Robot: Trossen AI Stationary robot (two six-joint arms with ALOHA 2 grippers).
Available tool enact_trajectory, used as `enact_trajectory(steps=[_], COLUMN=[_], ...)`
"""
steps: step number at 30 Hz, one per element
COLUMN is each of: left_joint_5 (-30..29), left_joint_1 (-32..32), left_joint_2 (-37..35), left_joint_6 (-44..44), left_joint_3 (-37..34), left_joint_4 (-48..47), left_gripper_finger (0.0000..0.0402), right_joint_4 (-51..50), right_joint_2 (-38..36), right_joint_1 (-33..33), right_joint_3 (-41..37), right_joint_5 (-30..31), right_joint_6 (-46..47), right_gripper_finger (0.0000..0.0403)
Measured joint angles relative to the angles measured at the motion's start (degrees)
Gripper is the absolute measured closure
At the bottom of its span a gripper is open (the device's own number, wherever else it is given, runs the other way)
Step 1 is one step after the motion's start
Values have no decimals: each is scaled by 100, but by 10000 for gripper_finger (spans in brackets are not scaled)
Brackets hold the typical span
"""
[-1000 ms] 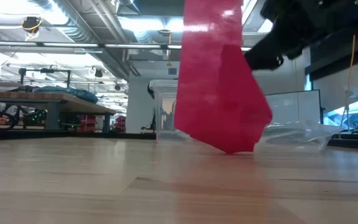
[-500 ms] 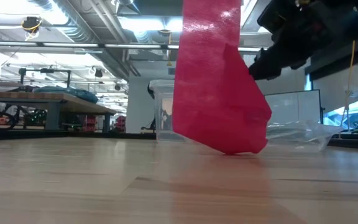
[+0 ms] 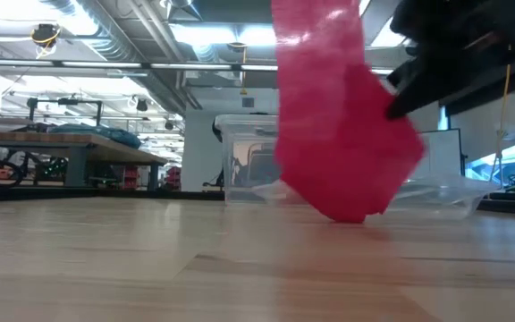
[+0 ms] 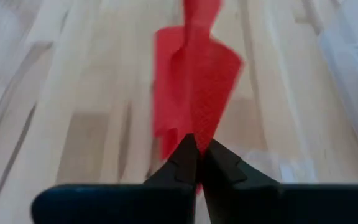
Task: Roll bandage
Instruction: Roll the red bandage
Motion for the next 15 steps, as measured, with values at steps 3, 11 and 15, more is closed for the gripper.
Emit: enact_trajectory(steps=[3,11,15], left_joint_5=[-380,-440,-449], left_joint_1=[-540,-2024,-2250], left_joint_2=[-24,-4,0], left_joint_6=[-387,-606,500], left_joint_3=[0,0,-2], left_joint_4=[-452,-1252,-561], left_gripper_finger=[398,398,398], right_joint_4=[-861,-1496,-1118], right_joint_2=[-376,-716,-714], right_joint_1=[352,549,305], right_joint_3=[102,98,137], right_joint_5=[270,1139,1145], right_joint_6=[382,1168,1370], right_gripper_finger=[396,377,363])
